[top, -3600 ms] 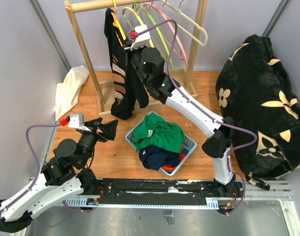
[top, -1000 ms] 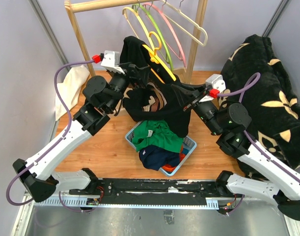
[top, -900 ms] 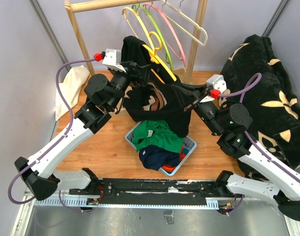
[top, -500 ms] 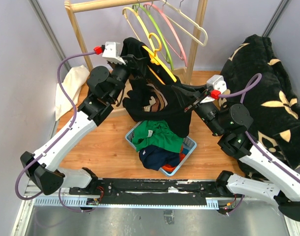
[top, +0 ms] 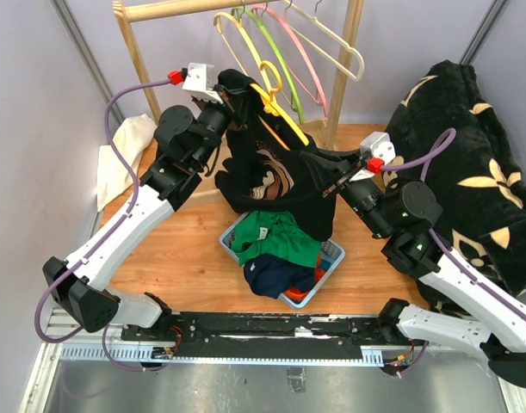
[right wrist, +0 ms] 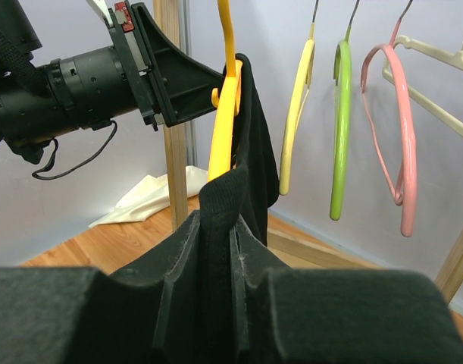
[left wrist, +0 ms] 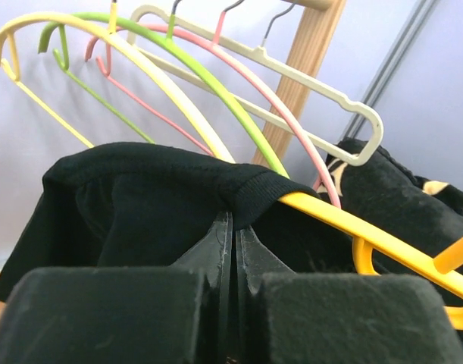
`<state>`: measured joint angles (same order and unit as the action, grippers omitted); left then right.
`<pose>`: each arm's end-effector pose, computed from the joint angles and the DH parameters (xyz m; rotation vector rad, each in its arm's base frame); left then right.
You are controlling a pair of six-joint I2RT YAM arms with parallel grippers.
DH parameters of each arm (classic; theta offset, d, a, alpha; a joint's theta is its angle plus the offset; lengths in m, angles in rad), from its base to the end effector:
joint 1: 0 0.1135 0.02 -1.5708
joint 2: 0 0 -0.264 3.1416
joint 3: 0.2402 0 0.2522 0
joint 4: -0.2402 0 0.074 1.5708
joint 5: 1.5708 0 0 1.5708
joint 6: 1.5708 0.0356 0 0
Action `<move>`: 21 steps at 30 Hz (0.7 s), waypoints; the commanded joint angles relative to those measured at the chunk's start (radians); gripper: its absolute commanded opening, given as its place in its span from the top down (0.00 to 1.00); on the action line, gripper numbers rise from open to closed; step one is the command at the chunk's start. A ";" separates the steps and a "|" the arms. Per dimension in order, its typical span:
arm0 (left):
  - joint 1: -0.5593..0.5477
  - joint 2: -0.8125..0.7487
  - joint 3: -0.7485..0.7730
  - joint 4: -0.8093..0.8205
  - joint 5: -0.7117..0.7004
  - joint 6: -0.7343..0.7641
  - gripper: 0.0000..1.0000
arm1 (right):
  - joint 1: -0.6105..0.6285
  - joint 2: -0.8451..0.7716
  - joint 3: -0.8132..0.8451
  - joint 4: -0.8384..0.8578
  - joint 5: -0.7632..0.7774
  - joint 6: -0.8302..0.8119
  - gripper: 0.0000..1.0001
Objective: Remove the t-shirt from the hanger
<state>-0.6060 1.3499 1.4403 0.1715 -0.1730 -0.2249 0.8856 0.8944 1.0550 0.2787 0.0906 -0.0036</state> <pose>0.2550 -0.1693 0.4812 0.1042 1.3325 -0.5933 0.1202 0.1420 0.4643 -0.4242 1.0830 0.7323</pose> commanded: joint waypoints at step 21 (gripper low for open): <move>0.006 -0.153 -0.060 -0.139 0.356 0.003 0.63 | 0.004 0.055 -0.006 0.160 0.055 -0.017 0.99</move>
<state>-0.5976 1.2129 1.3769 0.1249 0.2108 -0.2150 0.8867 0.9524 1.0477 0.3508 0.1230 -0.0044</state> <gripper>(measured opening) 0.153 0.184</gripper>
